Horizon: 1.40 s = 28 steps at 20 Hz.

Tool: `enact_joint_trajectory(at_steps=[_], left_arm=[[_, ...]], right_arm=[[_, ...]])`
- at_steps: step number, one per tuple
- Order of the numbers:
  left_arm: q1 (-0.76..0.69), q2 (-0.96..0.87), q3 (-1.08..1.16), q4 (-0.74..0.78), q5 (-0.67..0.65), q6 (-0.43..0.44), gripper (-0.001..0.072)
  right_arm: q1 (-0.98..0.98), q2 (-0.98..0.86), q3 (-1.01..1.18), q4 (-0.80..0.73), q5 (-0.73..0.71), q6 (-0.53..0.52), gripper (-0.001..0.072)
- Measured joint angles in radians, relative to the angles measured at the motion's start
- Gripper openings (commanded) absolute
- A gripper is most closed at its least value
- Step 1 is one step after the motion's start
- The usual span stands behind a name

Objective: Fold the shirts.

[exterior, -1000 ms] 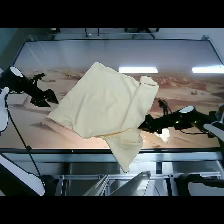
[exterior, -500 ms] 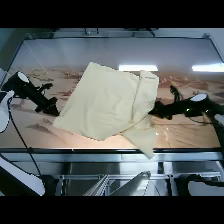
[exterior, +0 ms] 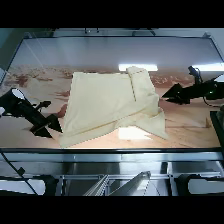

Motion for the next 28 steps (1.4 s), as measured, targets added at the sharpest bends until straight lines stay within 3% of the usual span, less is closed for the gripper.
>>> enact_joint_trajectory(at_steps=[5, 7, 11, 14, 15, 16, 17, 18, 19, 25, 28], left_arm=[[0.027, 0.032, 0.087, -0.010, 0.029, -0.023, 0.0698], [0.018, 0.035, 0.061, -0.011, 0.049, -0.027, 0.0698], [-0.011, 0.018, -0.062, -0.014, 0.118, -0.034, 0.0674], [-0.033, -0.020, -0.109, -0.051, 0.107, -0.033, 0.0479], [-0.037, -0.030, -0.109, -0.063, 0.109, -0.025, 0.0454], [-0.040, -0.041, -0.102, -0.090, 0.108, -0.018, 0.0453], [-0.043, -0.051, -0.092, -0.115, 0.108, -0.015, 0.0345], [-0.047, -0.061, -0.081, -0.121, 0.120, -0.008, 0.0168], [-0.051, -0.075, -0.067, -0.140, 0.155, -0.003, 0.0012], [-0.079, -0.090, -0.038, -0.184, 0.158, 0.066, 0.0017], [-0.038, 0.040, -0.026, -0.396, 0.031, 0.139, 0.0018]], right_arm=[[-0.076, -0.014, -0.018, -0.085, 0.024, 0.027, 0.0515], [-0.085, -0.023, -0.071, -0.111, 0.027, 0.030, 0.0431], [-0.087, -0.033, -0.203, -0.117, 0.013, 0.021, 0.0431], [-0.060, -0.042, -0.268, -0.060, 0.002, -0.011, 0.0406], [-0.043, -0.048, -0.281, -0.034, -0.011, -0.029, 0.0250], [-0.024, -0.057, -0.291, -0.005, -0.027, -0.048, 0.0214], [-0.008, -0.064, -0.297, 0.029, -0.036, -0.066, 0.0108], [0.008, -0.068, -0.301, 0.051, -0.054, -0.087, 0.0018], [0.020, -0.074, -0.305, 0.087, -0.058, -0.103, 0.0018], [-0.031, 0.002, -0.303, 0.198, 0.071, -0.158, 0.0017], [-0.152, 0.168, -0.288, 0.305, 0.185, -0.174, 0.0017]])
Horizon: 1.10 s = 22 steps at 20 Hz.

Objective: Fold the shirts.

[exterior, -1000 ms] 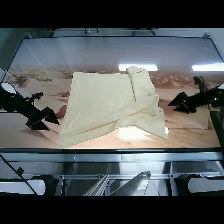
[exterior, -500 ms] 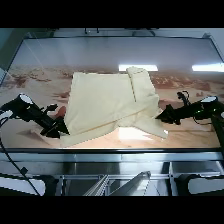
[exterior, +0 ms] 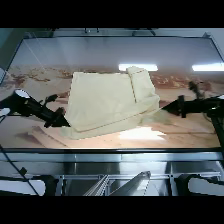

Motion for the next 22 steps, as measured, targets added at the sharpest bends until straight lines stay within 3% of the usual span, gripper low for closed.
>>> enact_joint_trajectory(at_steps=[3, 7, 10, 13, 15, 19, 22], left_arm=[[0.078, 0.220, 0.055, -0.427, -0.122, 0.095, 0.0018], [0.255, 0.483, 0.277, -1.016, -0.167, 0.181, 0.0019], [0.469, 0.595, 0.501, -1.230, -0.142, 0.195, 0.0020], [0.629, 0.619, 0.651, -1.282, -0.093, 0.176, 0.0020], [0.631, 0.590, 0.705, -1.245, -0.077, 0.159, 0.0020], [0.414, 0.458, 0.680, -1.011, -0.055, 0.134, 0.0018], [0.241, 0.313, 0.615, -0.803, -0.028, 0.129, 0.0017]], right_arm=[[-0.142, 0.222, 0.077, 0.262, 0.083, -0.041, 0.0017], [-0.257, 0.468, 0.293, 0.576, 0.031, -0.101, 0.0017], [-0.337, 0.599, 0.509, 0.661, -0.123, -0.147, 0.0017], [-0.399, 0.651, 0.708, 0.587, -0.267, -0.150, 0.0017], [-0.413, 0.642, 0.782, 0.531, -0.309, -0.139, 0.0017], [-0.335, 0.515, 0.840, 0.443, -0.273, -0.124, 0.0016], [-0.150, 0.343, 0.835, 0.237, -0.217, -0.087, 0.0016]])
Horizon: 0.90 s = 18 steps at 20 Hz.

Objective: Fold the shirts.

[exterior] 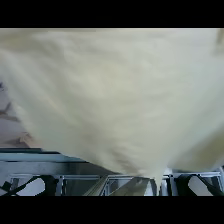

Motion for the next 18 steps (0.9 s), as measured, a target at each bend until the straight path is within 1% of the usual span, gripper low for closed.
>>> enact_joint_trajectory(at_steps=[3, 6, 9, 13, 15, 18], left_arm=[[-0.091, -0.180, -0.040, 0.182, 0.032, -0.003, 0.0018], [-0.106, -0.401, -0.023, 0.297, 0.063, -0.019, 0.0016], [-0.106, -0.646, 0.083, 0.346, 0.077, -0.063, 0.0006], [-0.117, -0.914, 0.310, 0.364, 0.084, -0.142, 0.0006], [-0.120, -0.990, 0.386, 0.371, 0.111, -0.167, 0.0006], [-0.121, -1.040, 0.387, 0.381, 0.164, -0.180, 0.0006]], right_arm=[[0.172, -0.209, -0.036, -0.217, 0.011, 0.034, 0.0016], [0.271, -0.444, -0.057, -0.309, -0.026, 0.051, 0.0016], [0.319, -0.670, -0.065, -0.287, -0.091, 0.052, 0.0016], [0.332, -0.863, -0.066, -0.170, -0.160, 0.002, 0.0016], [0.327, -0.908, -0.065, -0.154, -0.154, -0.016, 0.0016], [0.322, -0.945, -0.068, -0.217, -0.119, -0.016, 0.0016]])
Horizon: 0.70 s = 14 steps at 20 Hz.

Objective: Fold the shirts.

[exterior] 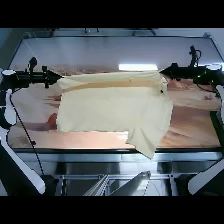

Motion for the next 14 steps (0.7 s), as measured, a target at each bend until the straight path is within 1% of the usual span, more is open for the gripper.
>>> enact_joint_trajectory(at_steps=[2, 4, 5, 6, 7, 10, 14], left_arm=[[-0.002, -0.015, -0.020, 0.035, 0.018, 0.005, 0.0006], [-0.005, -0.022, -0.018, 0.106, 0.016, 0.010, 0.0009], [-0.009, -0.024, -0.006, 0.148, 0.008, 0.013, 0.0028], [-0.013, -0.025, 0.006, 0.179, -0.003, 0.014, 0.0226], [-0.016, -0.025, 0.021, 0.212, -0.003, 0.017, 0.0292], [-0.024, -0.010, 0.050, 0.252, -0.034, 0.016, 0.0292], [0.008, 0.084, 0.048, 0.277, -0.070, 0.016, 0.0291]], right_arm=[[-0.002, -0.012, -0.009, -0.066, 0.016, 0.024, 0.0016], [-0.002, -0.019, -0.018, -0.141, 0.026, 0.056, 0.0016], [-0.002, -0.021, -0.022, -0.180, 0.033, 0.074, 0.0020], [0.000, -0.022, -0.024, -0.212, 0.038, 0.093, 0.0137], [0.002, -0.023, -0.026, -0.246, 0.039, 0.104, 0.0315], [-0.003, -0.018, -0.023, -0.288, 0.080, 0.144, 0.0323], [-0.064, 0.050, -0.014, -0.313, 0.214, 0.184, 0.0323]])
